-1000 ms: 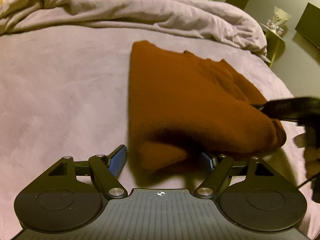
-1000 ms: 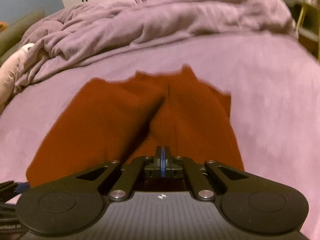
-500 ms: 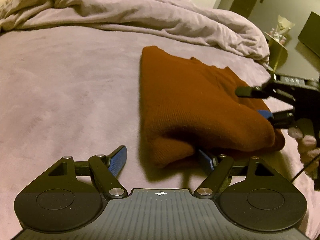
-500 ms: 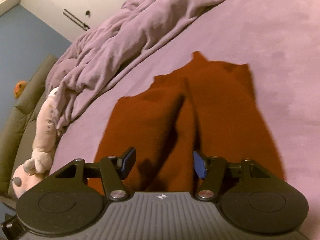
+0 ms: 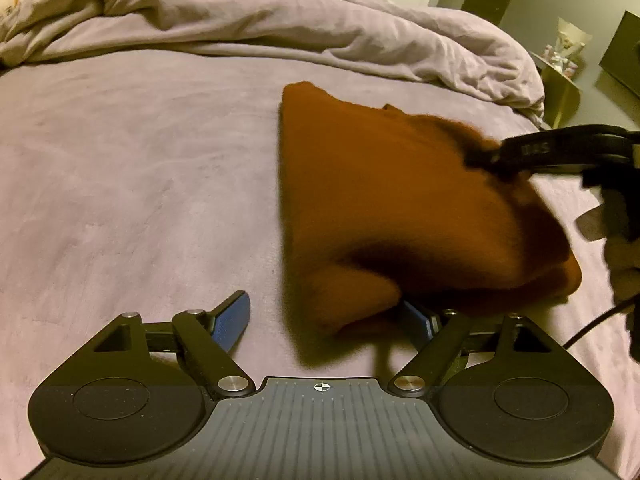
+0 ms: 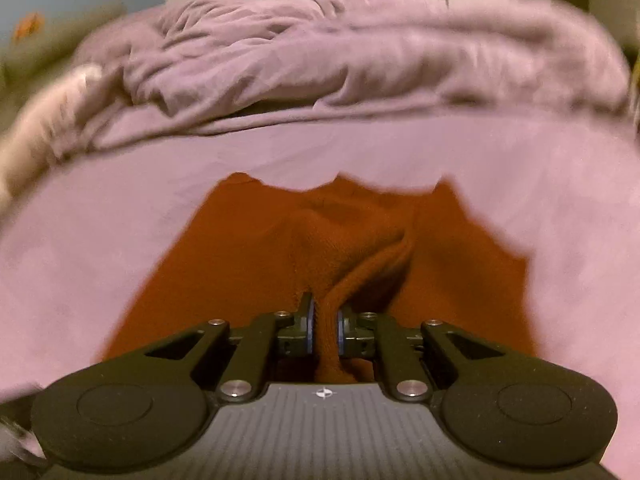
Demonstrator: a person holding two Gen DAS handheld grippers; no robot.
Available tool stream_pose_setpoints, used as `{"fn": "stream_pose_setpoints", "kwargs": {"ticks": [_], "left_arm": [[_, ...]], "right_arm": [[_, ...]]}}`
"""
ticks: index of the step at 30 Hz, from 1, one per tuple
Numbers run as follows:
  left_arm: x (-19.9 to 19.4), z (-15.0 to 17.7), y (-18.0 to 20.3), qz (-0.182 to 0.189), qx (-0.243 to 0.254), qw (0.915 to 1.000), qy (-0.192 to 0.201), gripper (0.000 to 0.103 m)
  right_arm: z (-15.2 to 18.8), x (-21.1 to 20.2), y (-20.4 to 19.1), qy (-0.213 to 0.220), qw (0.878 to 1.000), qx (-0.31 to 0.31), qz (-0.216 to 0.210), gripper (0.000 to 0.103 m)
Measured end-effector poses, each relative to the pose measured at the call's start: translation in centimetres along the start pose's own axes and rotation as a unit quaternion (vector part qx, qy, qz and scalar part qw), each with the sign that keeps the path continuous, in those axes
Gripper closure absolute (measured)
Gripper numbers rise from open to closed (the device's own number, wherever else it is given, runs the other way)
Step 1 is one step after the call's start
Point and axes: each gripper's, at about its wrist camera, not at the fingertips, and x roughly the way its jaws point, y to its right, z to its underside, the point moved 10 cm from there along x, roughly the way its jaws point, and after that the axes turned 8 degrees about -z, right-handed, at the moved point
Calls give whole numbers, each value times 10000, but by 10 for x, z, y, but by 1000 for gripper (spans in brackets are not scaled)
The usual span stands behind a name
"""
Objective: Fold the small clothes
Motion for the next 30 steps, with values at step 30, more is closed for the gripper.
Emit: {"fn": "stream_pose_setpoints", "kwargs": {"ticks": [30], "left_arm": [[19,-27,24,568,-153,9979,-282,10]], "right_arm": [[54,-39,54,459,9964,-386,592,82]]}}
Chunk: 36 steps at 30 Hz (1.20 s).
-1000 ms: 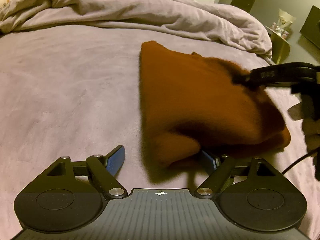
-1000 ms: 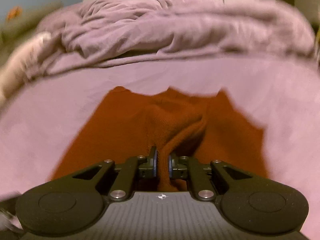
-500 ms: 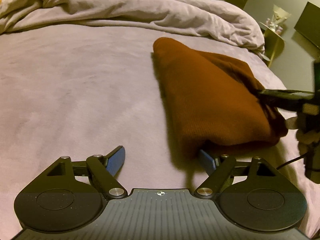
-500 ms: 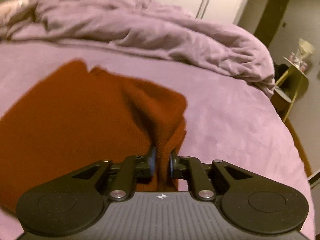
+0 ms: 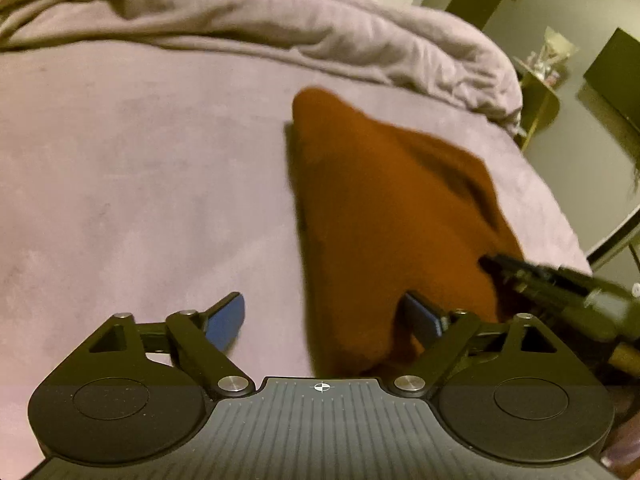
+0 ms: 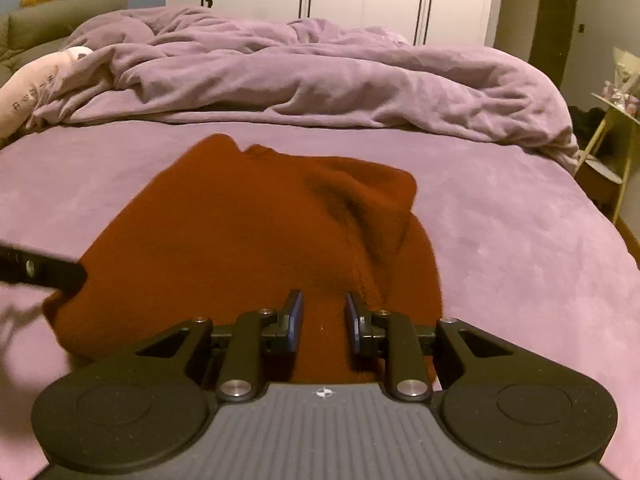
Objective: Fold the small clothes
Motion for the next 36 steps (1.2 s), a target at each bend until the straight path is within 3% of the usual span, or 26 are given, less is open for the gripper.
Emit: {"fn": "stream_pose_setpoints", "kwargs": {"ticks": [3,7,9,12,14,19,20,22,23,26,29,32,34,35,36], "left_arm": [[-7,-12,-5,124,-186,9997,89,13],[-2,-44,-4,65,-289,9991,294,13],[11,-57,0,30,-166,9991,379,12],[31,-65,-2,-198,-106,9988,437,10],[43,-68,0,-125,-104,9992,371,6],[59,-69,-8,467,-718,9963,-40,7],[60,-68,-10,664,-869,9940,-102,7],[61,-66,-10,999,-1022,9896,-167,7],[63,-64,-9,1094,-1041,9883,-204,7],[69,-61,0,1286,-998,9864,-226,7],[75,-61,17,1473,-845,9851,-280,12],[84,-59,24,1347,-740,9875,-341,15],[85,-60,23,1280,-730,9885,-333,30],[85,-61,21,1297,-780,9879,-345,35],[85,-61,18,1319,-870,9868,-358,41]], "right_arm": [[-8,-1,6,-142,9995,248,-146,83],[-39,-3,13,167,9994,294,8,84],[-52,14,19,129,9992,363,57,84],[-57,50,34,-259,9979,531,250,84],[-50,74,44,-593,9962,486,416,86],[-55,77,56,-595,9961,470,447,86],[-55,70,60,-526,9958,671,334,82],[-49,54,75,-396,9916,1228,71,52],[-43,46,83,-354,9889,1445,-53,33],[-22,35,92,-464,9764,1942,-827,32],[-7,35,90,-568,9522,2481,-1686,32],[-2,46,86,-636,9355,2792,-2070,32],[-2,54,85,-538,9238,3052,-2249,33],[-3,57,84,-478,9211,3115,-2288,37],[-4,61,84,-455,9200,3162,-2269,51]]}}
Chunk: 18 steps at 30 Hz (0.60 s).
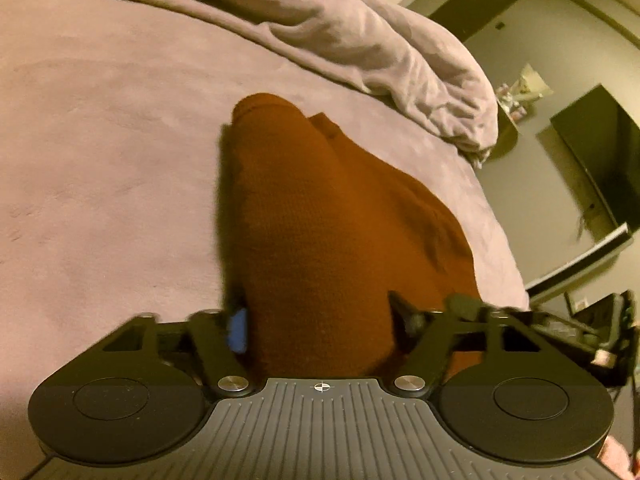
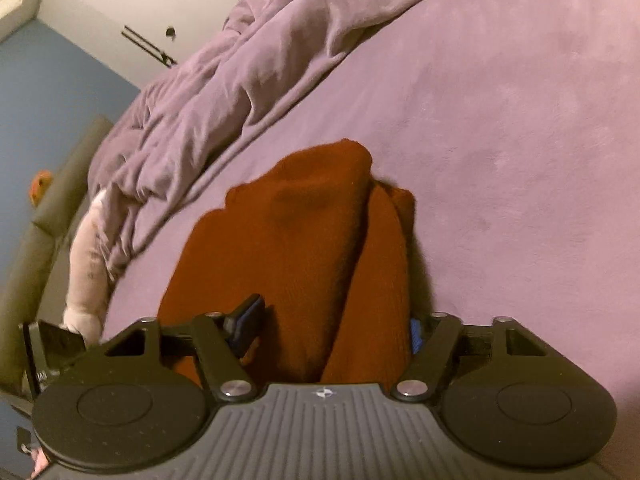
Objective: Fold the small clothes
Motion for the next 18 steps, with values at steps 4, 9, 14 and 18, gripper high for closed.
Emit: {"fn": "stream_pose_setpoints", "kwargs": {"ticks": [4,9,14,18], "left_arm": [[-14,-1,-4,58,-181,9998,32,52],[-67,-1,-5,-1,101,9997,229,53],[-124,14,-48,-640,165,9970,406,52],[-139,42,-87,-1260,43,9918,218,38]], "right_arm": [[2,11,-3,83,9998,181,65,66],[9,9,-47,-13,9996,-55,-275,69],[51,34,-95,-458,9961,-334,-671,69],[87,52,-116,-547,9950,-664,-506,63]]}}
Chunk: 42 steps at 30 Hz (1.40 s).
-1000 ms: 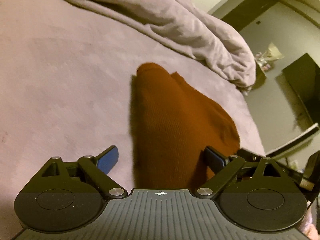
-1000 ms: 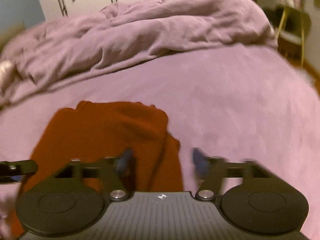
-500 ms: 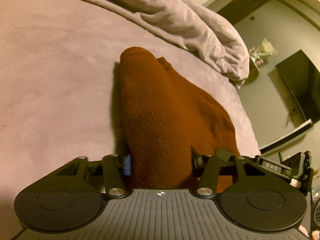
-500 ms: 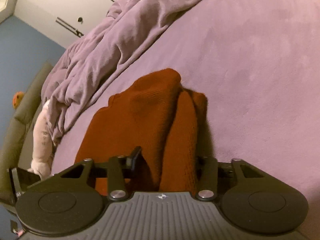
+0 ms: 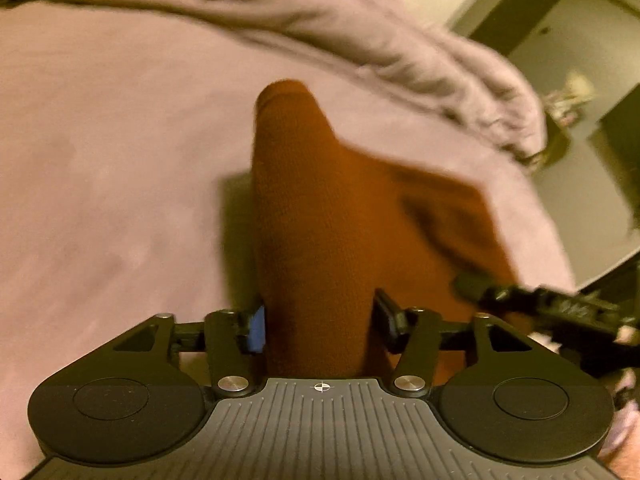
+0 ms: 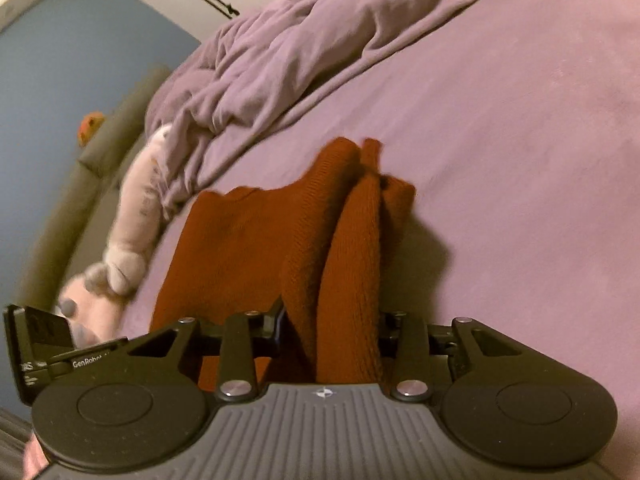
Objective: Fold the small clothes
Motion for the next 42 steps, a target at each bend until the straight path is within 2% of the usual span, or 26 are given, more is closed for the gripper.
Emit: {"fn": "stream_pose_setpoints", "kwargs": {"ticks": [2,3,4,6,8,10,11,12,15,17,21,28,33,36,38,40,41,42], "left_arm": [[-12,0,-3,-128,107,9997,191,38],[-17,-2,-2,-207,222,9991,287,34],[-23,-7,-1,-374,336,9979,418,29],[-32,-16,3,-700,535,9941,640,25],[-35,-24,6,-787,552,9924,774,23],[-34,-30,10,-727,415,9935,776,22],[-33,-32,13,-697,351,9940,770,21],[-29,-36,16,-674,302,9944,752,21],[-12,-41,23,-796,325,9941,658,21],[2,-44,27,-875,371,9939,559,21],[25,-44,30,-1147,576,9907,460,19],[56,-55,44,-1510,1102,9807,566,11],[75,-59,40,-1646,1219,9775,501,5],[51,-54,37,-1531,1077,9805,592,6],[29,-38,32,-1295,950,9852,602,6],[1,-14,21,-1078,628,9904,603,6],[-11,0,16,-995,459,9923,573,6],[-22,16,13,-872,281,9943,550,6]], "right_arm": [[3,-1,-2,34,9991,-116,408,54],[3,-6,-4,43,9975,-200,673,51],[2,-12,-6,99,9957,-319,868,50],[-8,-27,-17,307,9878,-740,1338,50],[-20,-35,-30,519,9775,-1126,1704,50],[-31,-32,-45,566,9743,-1341,1720,50],[-34,-27,-52,532,9729,-1429,1741,56],[-35,-19,-58,475,9712,-1508,1780,67],[-35,16,-68,205,9672,-1696,1880,78],[-33,35,-65,51,9661,-1702,1942,79],[-35,63,-45,-138,9555,-1807,2327,82],[-49,66,-15,-91,9465,-1835,2651,83],[-54,65,3,4,9479,-1726,2679,80],[-53,54,-3,63,9568,-1529,2472,80],[-45,34,-10,102,9634,-1386,2294,77],[-26,-1,-15,316,9728,-1039,2045,68],[-14,-20,-16,444,9773,-801,1912,52],[3,-41,-15,601,9807,-551,1778,48]]}}
